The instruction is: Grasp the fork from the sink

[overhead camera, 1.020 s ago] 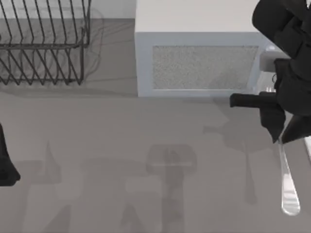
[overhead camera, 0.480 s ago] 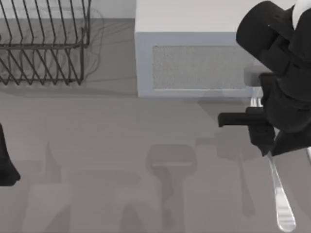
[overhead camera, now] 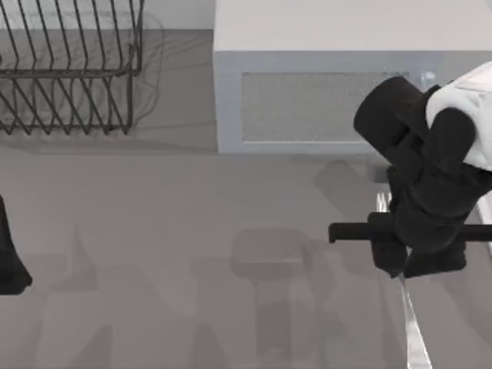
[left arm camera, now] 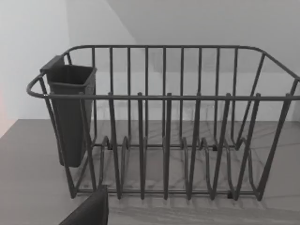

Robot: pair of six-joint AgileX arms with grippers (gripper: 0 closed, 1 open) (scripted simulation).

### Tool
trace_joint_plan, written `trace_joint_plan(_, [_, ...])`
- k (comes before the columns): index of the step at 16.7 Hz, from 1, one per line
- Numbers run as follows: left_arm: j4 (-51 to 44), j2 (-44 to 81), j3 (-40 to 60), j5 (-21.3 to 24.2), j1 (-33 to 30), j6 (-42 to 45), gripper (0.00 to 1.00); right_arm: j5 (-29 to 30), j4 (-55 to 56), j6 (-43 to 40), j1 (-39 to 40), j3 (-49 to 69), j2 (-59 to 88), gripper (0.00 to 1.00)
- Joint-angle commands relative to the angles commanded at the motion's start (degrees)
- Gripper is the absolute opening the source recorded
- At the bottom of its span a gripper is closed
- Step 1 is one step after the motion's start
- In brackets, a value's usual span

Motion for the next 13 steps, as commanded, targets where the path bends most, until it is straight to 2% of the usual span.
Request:
trace_joint_plan(3, [0.00,0.00,0.00,0.00,0.00,0.00,1.00,0.02,5.40,0.07,0.13,-5.00,1.14,0.00])
trace_joint_plan(8, [0.00,0.00,0.00,0.00,0.00,0.00,1.00,0.02,6.02,0.08,0.14,-5.62,1.27,0.00])
trace_joint_plan(13, [0.00,0.00,0.00,0.00,0.00,0.00,1.00,0.02,6.02,0.08,0.14,-5.62,1.27,0.38])
